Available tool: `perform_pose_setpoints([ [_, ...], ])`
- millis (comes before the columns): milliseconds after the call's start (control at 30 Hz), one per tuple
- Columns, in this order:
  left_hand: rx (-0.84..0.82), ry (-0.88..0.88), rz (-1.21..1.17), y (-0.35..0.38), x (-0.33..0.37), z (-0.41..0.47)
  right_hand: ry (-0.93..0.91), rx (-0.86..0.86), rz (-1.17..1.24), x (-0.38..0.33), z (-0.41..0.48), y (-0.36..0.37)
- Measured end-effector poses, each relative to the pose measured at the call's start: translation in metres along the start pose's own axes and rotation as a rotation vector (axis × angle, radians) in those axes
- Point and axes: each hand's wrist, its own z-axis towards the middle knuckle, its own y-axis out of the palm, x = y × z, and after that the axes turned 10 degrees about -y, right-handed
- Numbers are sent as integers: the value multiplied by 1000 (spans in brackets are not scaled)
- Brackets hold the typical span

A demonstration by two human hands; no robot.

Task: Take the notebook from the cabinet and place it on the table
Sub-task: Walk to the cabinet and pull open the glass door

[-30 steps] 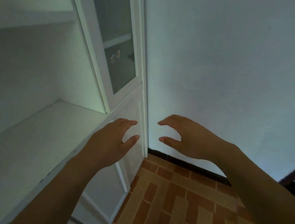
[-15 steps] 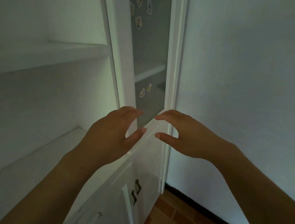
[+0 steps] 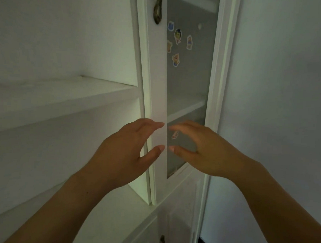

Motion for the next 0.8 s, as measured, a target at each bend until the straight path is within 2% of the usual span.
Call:
perform_pose_setpoints([
  [400,158,-130,104,-39,28,18,-205,100,-2,7,41,-40],
  [800,334,-78,118,-86,32,51,-367,286,10,0,76,-94],
])
